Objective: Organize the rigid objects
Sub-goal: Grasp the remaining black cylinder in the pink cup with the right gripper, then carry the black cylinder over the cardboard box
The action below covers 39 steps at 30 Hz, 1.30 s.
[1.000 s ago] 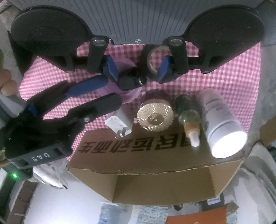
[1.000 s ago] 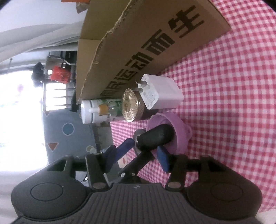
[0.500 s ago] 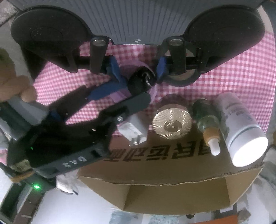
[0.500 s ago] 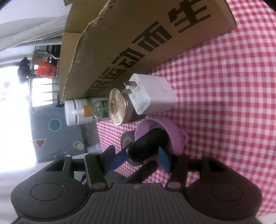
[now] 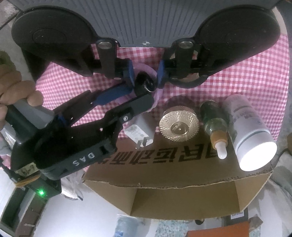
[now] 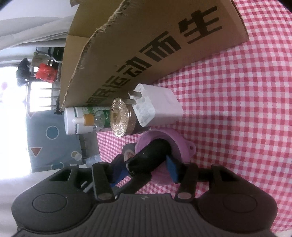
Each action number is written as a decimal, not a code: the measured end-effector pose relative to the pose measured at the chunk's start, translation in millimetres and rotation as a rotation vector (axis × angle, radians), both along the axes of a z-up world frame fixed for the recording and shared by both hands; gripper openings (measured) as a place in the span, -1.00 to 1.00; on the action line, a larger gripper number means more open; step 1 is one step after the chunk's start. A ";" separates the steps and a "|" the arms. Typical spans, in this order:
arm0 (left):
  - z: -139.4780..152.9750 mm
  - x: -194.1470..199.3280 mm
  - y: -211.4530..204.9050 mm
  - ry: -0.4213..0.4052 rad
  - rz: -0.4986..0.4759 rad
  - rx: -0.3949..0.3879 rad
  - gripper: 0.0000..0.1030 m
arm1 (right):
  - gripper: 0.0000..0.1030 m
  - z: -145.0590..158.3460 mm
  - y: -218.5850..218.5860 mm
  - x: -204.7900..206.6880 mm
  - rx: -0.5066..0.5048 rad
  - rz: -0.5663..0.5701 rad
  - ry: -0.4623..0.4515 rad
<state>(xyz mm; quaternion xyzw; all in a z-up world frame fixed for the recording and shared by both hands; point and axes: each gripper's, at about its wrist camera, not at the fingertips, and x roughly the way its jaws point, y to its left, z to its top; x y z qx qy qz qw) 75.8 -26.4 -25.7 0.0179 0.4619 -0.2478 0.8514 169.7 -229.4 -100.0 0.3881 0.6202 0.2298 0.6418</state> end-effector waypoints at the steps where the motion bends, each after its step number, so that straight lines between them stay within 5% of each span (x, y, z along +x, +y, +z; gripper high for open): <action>1: 0.9 -1.5 0.3 -0.002 -0.005 -0.006 -0.60 | -0.02 -0.3 0.0 0.2 -0.002 0.002 0.002; 25: -13.4 22.7 -9.4 0.049 0.003 -0.029 -0.69 | -0.39 -4.9 3.6 1.3 -0.030 -0.040 -0.030; 32: 1.2 6.0 -12.0 -0.007 -0.006 -0.018 -0.69 | -0.39 7.4 -0.6 -13.6 -0.006 -0.061 -0.074; 39: 55.3 -5.0 -3.5 -0.160 0.022 -0.020 -0.69 | -0.39 67.6 3.5 -22.4 0.013 -0.043 -0.241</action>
